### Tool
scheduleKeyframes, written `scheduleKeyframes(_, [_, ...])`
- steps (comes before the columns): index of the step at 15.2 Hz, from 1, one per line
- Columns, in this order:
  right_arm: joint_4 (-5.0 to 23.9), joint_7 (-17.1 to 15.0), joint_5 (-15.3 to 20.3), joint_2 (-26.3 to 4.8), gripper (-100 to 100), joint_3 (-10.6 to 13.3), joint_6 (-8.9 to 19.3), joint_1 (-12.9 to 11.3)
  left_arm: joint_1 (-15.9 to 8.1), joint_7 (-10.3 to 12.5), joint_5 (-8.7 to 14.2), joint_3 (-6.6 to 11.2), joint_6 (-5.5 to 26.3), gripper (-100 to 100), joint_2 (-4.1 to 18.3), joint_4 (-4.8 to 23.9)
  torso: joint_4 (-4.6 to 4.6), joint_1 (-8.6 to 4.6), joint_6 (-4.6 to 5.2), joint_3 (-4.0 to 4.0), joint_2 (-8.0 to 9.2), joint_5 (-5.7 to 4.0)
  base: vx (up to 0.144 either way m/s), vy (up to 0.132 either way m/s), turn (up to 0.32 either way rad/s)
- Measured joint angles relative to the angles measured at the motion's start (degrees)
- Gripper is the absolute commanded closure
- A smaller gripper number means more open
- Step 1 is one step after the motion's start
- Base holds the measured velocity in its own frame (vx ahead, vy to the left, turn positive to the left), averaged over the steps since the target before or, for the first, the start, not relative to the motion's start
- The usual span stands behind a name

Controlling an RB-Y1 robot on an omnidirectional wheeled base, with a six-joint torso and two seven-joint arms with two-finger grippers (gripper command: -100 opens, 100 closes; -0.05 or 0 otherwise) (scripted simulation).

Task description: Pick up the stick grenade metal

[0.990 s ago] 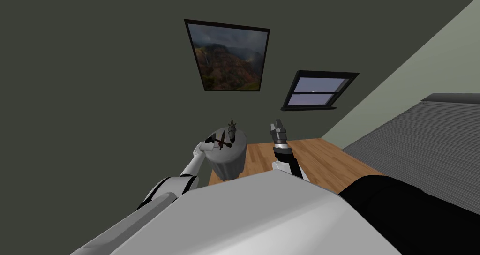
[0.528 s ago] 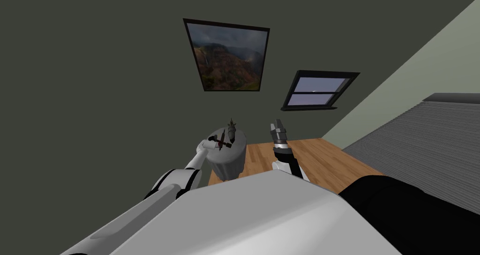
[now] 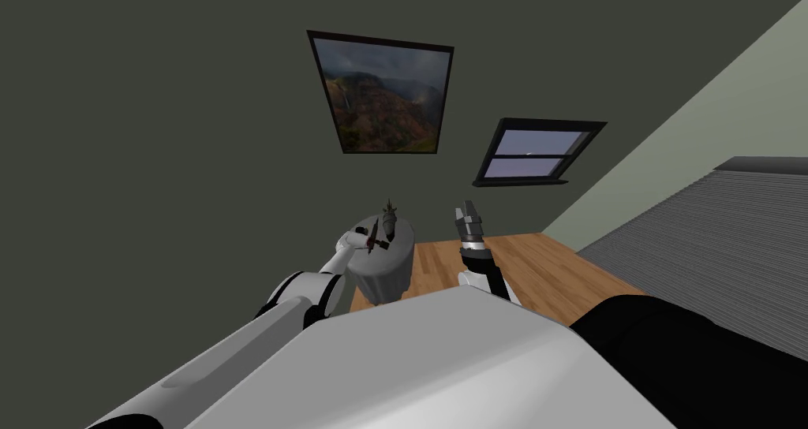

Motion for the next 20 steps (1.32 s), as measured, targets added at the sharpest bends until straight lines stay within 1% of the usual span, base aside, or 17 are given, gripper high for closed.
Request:
scheduleKeyframes(4, [0.0, 0.0, 0.0, 0.0, 0, 0.0, 0.0, 0.0, -3.15, 0.5, -0.23, -0.19, 1.8, -100, -0.85, 5.22, 0.0, 0.02, 0.0, 0.0, 0.0, 0.0, 0.009, -0.012, 0.003])
scheduleKeyframes(5, [0.0, 0.0, 0.0, 0.0, 0, 0.0, 0.0, 0.0, -3.7, 0.38, -0.07, -0.29, 3.14, -100, -1.19, 5.64, 0.0, 0.0, 0.0, 0.0, 0.0, 0.0, 0.01, -0.018, 0.001])
scheduleKeyframes(6, [0.0, 0.0, 0.0, 0.0, 0, 0.0, 0.0, 0.0, -4.65, 0.29, 0.05, -0.33, 4.03, -100, -1.41, 6.93, 0.0, -0.01, 0.0, 0.0, 0.0, 0.0, 0.008, -0.016, 0.002])
scheduleKeyframes(10, [0.0, 0.0, 0.0, 0.0, 0, 0.0, 0.0, 0.0, -7.42, 0.57, -0.08, -0.56, 6.31, -100, -2.76, 11.01, 0.0, 0.01, 0.0, 0.01, 0.01, 0.0, 0.008, -0.011, 0.001])
scheduleKeyframes(11, [0.0, 0.0, 0.0, 0.0, 0, 0.0, 0.0, 0.0, -7.43, 0.54, -0.09, -0.64, 7.28, -100, -3.09, 10.71, 0.0, 0.02, -0.01, 0.01, 0.01, 0.01, 0.005, -0.008, 0.0])
scheduleKeyframes(14, [0.0, 0.0, 0.0, 0.0, 0, 0.0, 0.0, 0.0, -8.41, 0.63, -0.12, -0.7, 8.03, -100, -3.67, 12.18, 0.0, 0.05, -0.01, 0.02, 0.03, 0.01, 0.003, -0.004, 0.001])
scheduleKeyframes(15, [0.0, 0.0, 0.0, 0.0, 0, 0.0, 0.0, 0.0, -9.01, 0.68, -0.1, -0.69, 8.0, -100, -3.89, 13.21, 0.01, 0.05, -0.01, 0.02, 0.03, 0.01, 0.0, 0.0, 0.0])
scheduleKeyframes(16, [0.0, 0.0, 0.0, 0.0, 0, 0.0, 0.0, 0.0, -9.18, 0.71, -0.1, -0.69, 7.94, -100, -3.95, 13.53, 0.01, 0.06, -0.01, 0.02, 0.04, 0.01, 0.039, -0.016, -0.012])
scheduleKeyframes(17, [0.0, 0.0, 0.0, 0.0, 0, 0.0, 0.0, 0.0, -9.4, 0.91, -0.18, -0.72, 6.94, -100, -3.88, 15.06, -0.01, 0.04, -0.02, -0.02, -0.04, 0.01, 0.07, -0.024, -0.006])
scheduleKeyframes(18, [0.0, 0.0, 0.0, 0.0, 0, 0.0, 0.0, 0.0, -8.74, 1.03, -0.27, -0.8, 6.21, -100, -3.83, 15.0, -0.04, 0.02, -0.01, -0.08, -0.15, 0.02, 0.077, -0.018, 0.004])
scheduleKeyframes(19, [0.0, 0.0, 0.0, 0.0, 0, 0.0, 0.0, 0.0, -7.57, 0.9, -0.29, -0.89, 6.24, -100, -3.76, 13.69, -0.08, 0.05, 0.01, -0.18, -0.29, 0.04, 0.044, -0.01, 0.004])
scheduleKeyframes(20, [0.0, 0.0, 0.0, 0.0, 0, 0.0, 0.0, 0.0, -7.29, 0.82, -0.29, -0.91, 6.3, 100, -3.73, 13.34, -0.09, 0.08, 0.01, -0.2, -0.31, 0.04, 0.013, -0.004, 0.002])
